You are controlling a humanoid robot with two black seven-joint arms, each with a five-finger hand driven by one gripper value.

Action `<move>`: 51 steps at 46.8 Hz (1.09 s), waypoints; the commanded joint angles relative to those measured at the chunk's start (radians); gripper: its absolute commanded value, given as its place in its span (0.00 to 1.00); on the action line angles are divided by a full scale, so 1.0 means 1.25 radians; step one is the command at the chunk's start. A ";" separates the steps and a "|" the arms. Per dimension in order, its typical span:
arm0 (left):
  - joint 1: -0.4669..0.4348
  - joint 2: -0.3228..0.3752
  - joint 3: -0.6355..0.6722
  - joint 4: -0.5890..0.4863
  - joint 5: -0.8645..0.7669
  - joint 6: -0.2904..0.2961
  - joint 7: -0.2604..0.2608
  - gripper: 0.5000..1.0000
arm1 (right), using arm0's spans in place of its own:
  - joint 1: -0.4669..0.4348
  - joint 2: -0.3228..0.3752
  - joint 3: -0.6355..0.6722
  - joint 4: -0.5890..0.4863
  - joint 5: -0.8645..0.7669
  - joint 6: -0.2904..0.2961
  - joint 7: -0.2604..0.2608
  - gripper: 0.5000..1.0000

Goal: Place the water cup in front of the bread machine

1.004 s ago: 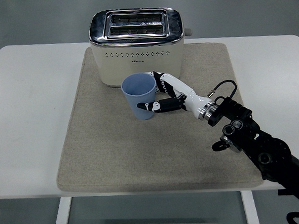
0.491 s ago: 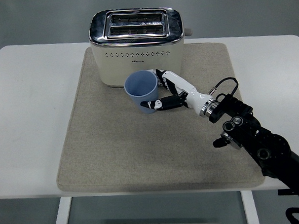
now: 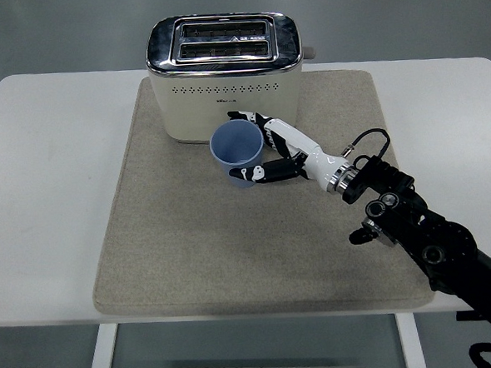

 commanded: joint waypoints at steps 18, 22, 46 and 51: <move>0.000 0.000 0.000 0.000 0.000 0.000 0.000 1.00 | 0.011 0.000 0.015 -0.008 0.000 -0.009 -0.005 0.84; 0.001 0.000 0.000 0.000 0.000 0.000 0.000 0.99 | 0.011 -0.001 0.017 -0.006 0.001 -0.007 -0.005 0.84; 0.001 0.000 0.000 0.000 0.000 0.000 0.000 0.99 | -0.016 -0.107 0.043 0.048 0.025 0.005 -0.005 0.84; 0.000 0.000 0.000 0.000 0.000 0.000 0.000 1.00 | -0.025 -0.135 0.050 0.055 0.026 0.012 -0.003 0.84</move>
